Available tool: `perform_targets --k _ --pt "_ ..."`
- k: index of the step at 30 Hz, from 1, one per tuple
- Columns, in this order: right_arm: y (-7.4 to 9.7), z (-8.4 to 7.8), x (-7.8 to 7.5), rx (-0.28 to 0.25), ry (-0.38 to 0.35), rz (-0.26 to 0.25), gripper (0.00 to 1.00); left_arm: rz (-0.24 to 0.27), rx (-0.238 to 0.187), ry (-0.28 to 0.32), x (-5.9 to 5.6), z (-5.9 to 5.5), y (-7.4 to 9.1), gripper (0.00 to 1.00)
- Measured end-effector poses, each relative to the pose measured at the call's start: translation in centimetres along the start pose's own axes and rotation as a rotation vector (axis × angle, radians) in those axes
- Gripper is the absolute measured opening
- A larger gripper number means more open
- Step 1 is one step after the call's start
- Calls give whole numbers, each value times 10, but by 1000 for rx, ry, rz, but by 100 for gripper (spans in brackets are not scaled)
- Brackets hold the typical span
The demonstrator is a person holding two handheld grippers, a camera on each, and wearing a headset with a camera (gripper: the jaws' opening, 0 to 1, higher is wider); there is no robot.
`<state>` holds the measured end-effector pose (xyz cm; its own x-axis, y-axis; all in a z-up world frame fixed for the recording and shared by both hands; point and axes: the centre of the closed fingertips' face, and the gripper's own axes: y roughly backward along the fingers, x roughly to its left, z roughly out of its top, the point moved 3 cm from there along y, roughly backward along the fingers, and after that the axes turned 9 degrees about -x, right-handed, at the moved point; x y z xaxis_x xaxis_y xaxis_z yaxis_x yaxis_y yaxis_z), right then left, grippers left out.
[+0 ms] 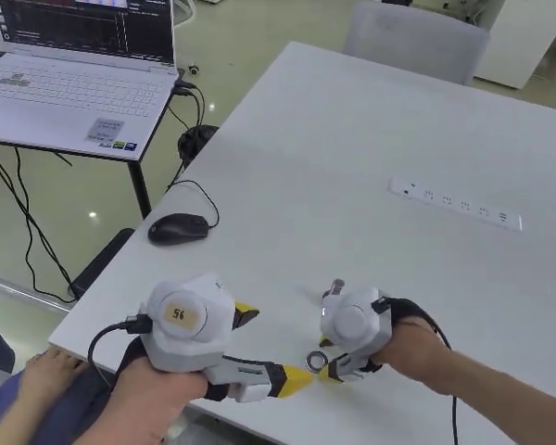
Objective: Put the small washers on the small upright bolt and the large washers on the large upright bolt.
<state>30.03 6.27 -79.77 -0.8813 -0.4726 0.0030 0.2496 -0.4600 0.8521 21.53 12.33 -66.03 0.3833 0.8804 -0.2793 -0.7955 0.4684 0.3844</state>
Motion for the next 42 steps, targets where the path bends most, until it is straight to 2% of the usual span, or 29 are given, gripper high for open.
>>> perform_targets --k 9,11,13,20,27,37,40,42 --pt "0 0 1 -19 26 9 32 -9 1 -5 -3 2 -5 71" --pt "0 0 3 -37 40 14 25 -11 1 -5 -4 2 -6 71" --pt "-2 0 2 -43 26 3 25 -13 0 -7 -5 3 -7 71" --pt "0 0 3 -34 1 -8 23 -17 0 -9 -6 4 -7 71" --pt "4 -3 9 -29 1 -14 23 -4 3 -5 -2 2 -3 71" --pt "12 -10 3 -73 -116 -60 23 -10 4 -3 -5 1 -5 71" --pt "10 -17 4 -39 -149 -60 23 -14 5 -5 -6 1 -6 71" --pt "11 -16 3 -45 -155 -61 23 -16 6 -8 -6 2 -7 71"
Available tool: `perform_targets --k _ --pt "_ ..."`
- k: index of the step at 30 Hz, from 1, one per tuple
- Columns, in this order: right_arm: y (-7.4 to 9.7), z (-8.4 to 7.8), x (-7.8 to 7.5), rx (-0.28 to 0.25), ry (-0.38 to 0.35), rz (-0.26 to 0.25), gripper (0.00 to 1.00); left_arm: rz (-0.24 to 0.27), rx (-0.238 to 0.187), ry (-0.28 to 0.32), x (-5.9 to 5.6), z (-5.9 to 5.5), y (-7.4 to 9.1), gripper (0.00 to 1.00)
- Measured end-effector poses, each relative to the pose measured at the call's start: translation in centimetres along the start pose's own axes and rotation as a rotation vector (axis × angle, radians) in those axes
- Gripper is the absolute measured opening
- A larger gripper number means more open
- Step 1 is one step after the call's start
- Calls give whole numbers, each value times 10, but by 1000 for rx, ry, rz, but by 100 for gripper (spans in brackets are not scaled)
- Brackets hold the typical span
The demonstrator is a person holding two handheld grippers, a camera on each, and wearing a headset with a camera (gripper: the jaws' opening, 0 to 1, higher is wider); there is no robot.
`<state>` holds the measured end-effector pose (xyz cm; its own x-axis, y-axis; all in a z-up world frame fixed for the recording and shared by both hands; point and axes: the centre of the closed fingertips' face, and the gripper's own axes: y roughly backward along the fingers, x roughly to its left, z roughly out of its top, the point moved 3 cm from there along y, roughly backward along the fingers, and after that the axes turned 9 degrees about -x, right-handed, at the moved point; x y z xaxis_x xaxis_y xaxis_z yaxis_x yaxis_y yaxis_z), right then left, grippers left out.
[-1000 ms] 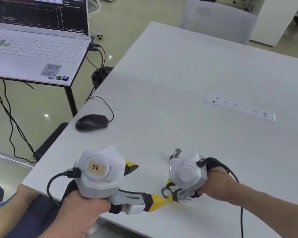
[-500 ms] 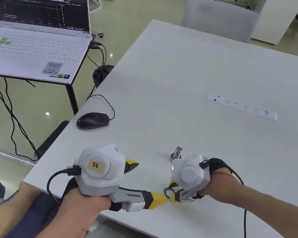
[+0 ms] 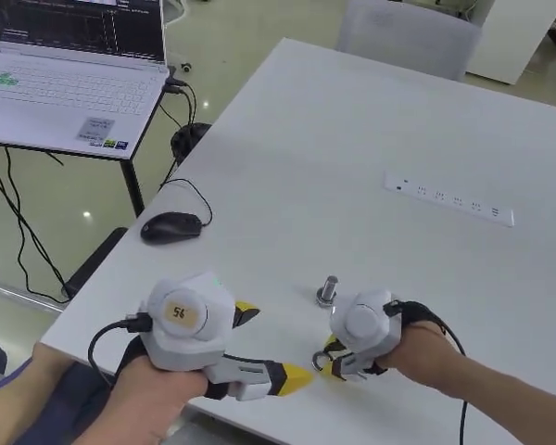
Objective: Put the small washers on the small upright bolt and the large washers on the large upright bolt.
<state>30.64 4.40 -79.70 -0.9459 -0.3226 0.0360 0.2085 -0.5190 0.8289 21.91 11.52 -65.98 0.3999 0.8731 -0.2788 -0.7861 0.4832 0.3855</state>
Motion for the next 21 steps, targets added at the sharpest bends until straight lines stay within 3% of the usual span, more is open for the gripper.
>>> perform_targets --k 2,6,10,15,19,21 --pt "0 0 0 0 38 21 24 0 0 0 0 0 0 71" --pt "-1 -3 0 15 181 76 25 0 2 -3 1 1 1 71" --pt "1 0 0 21 266 114 33 3 4 -1 1 0 2 71" --pt "0 0 1 70 431 216 32 5 6 2 1 -1 2 71" --pt "-2 4 3 97 523 267 32 7 5 3 0 -1 1 71" --pt "-4 5 3 110 532 281 32 9 3 6 1 -1 1 71"
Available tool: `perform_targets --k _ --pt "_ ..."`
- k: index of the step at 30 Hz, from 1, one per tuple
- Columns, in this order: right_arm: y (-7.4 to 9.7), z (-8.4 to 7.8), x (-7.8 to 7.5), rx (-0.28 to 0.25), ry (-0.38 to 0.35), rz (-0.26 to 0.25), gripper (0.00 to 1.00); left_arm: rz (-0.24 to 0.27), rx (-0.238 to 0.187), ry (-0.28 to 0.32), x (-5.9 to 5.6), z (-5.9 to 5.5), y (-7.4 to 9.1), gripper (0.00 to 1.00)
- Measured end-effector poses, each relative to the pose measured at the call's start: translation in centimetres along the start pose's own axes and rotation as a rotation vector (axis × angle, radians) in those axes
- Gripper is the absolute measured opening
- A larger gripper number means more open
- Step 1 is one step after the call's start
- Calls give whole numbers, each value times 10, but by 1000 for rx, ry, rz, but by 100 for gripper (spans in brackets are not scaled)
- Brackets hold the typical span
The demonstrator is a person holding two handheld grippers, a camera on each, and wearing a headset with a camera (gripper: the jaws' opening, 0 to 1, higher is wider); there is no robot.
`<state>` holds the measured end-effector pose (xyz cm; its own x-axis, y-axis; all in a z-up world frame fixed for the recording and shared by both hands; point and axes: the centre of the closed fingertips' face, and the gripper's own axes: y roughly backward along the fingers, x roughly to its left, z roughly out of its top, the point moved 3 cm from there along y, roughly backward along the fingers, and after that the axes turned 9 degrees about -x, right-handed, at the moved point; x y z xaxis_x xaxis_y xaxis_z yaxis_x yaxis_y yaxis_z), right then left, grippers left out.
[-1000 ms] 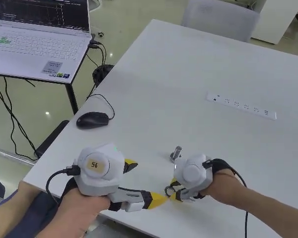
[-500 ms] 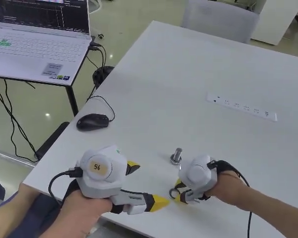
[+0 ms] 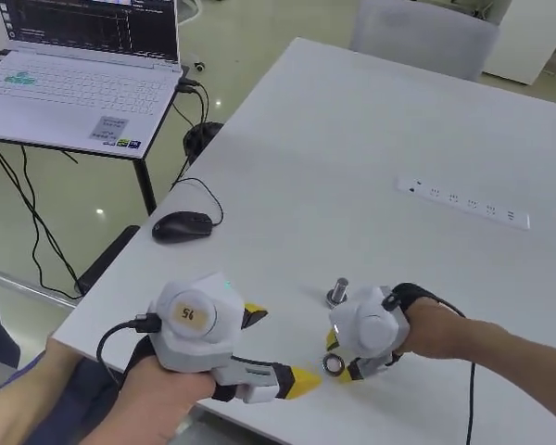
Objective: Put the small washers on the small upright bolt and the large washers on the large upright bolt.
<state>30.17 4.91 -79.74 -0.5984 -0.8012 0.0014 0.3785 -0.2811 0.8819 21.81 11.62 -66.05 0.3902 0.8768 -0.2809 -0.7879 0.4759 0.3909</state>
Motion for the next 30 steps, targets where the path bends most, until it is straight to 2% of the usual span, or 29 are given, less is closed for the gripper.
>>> perform_targets --k 2,8,9,13,20,25,30 --pt "-1 1 -1 12 43 22 32 0 1 2 0 -1 -1 71" --pt "0 -1 -3 16 57 35 29 1 3 4 0 -2 -1 71" --pt "1 -1 -3 14 57 36 25 2 3 4 0 -2 -1 71" --pt "1 -2 -2 13 40 20 24 2 2 5 1 -2 -2 71" --pt "5 -7 -1 -2 -94 -40 23 -2 0 -1 1 2 -3 71" --pt "11 -11 0 -67 -233 -89 23 2 -3 2 3 2 -2 71" --pt "20 -15 1 -70 -262 -118 23 0 0 4 2 -1 -2 71"
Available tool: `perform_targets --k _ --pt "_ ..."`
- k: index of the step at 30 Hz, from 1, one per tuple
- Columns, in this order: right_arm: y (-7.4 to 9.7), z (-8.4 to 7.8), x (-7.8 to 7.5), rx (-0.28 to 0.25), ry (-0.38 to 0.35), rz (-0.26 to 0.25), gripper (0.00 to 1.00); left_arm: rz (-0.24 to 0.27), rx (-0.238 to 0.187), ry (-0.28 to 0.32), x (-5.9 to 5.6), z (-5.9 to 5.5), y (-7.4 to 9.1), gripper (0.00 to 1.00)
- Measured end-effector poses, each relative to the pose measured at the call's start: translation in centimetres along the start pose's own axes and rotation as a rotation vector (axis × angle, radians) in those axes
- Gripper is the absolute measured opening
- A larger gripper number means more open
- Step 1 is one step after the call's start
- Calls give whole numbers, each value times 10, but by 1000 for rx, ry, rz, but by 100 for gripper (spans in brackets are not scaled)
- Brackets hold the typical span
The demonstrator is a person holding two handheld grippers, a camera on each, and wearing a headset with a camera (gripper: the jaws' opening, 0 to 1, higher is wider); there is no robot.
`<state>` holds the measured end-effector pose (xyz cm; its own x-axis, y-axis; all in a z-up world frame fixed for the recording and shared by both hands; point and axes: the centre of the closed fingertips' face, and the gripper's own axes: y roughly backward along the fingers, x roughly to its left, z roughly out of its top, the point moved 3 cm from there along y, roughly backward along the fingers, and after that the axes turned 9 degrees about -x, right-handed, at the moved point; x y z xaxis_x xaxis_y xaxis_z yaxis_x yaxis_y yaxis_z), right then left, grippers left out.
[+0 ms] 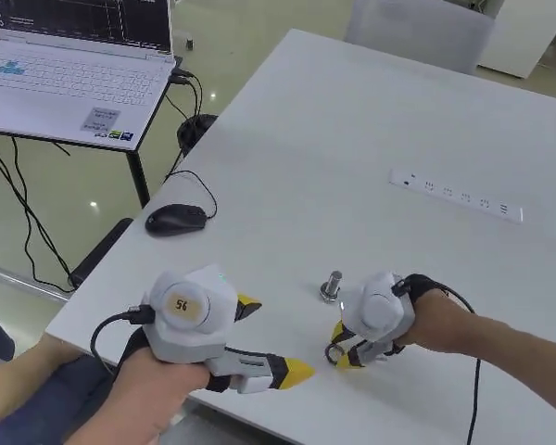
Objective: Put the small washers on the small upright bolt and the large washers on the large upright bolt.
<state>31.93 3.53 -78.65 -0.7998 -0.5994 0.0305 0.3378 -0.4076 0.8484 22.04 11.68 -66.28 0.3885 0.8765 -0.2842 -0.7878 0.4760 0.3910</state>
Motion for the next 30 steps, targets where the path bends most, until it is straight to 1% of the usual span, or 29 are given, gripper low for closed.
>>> perform_targets --k 1,3,6,8,10,13,17,22,27,30 --pt "2 1 -2 -12 -20 -15 23 -1 -1 1 -1 0 0 71" --pt "6 5 -4 -31 -37 -34 23 -1 -2 1 -1 1 -1 71" --pt "16 15 -12 -72 -66 -82 23 -3 -6 1 -1 2 -1 71" --pt "22 21 -16 -94 -91 -102 23 -3 -7 -1 -1 3 -1 71" --pt "29 25 -22 -103 -89 -131 23 -3 -6 -1 -1 3 -1 71" --pt "38 31 -28 -120 -91 -161 23 -4 -8 -2 -1 4 0 71" --pt "50 38 -36 -133 -99 -186 23 -6 -8 -4 -2 4 -1 71" --pt "67 46 -51 -166 -105 -238 23 -8 -9 -4 -3 4 -1 71" --pt "84 51 -69 -179 -102 -291 23 -9 -9 -5 -3 4 -1 71" --pt "91 52 -77 -183 -104 -313 23 -8 -11 -5 -3 4 0 71"
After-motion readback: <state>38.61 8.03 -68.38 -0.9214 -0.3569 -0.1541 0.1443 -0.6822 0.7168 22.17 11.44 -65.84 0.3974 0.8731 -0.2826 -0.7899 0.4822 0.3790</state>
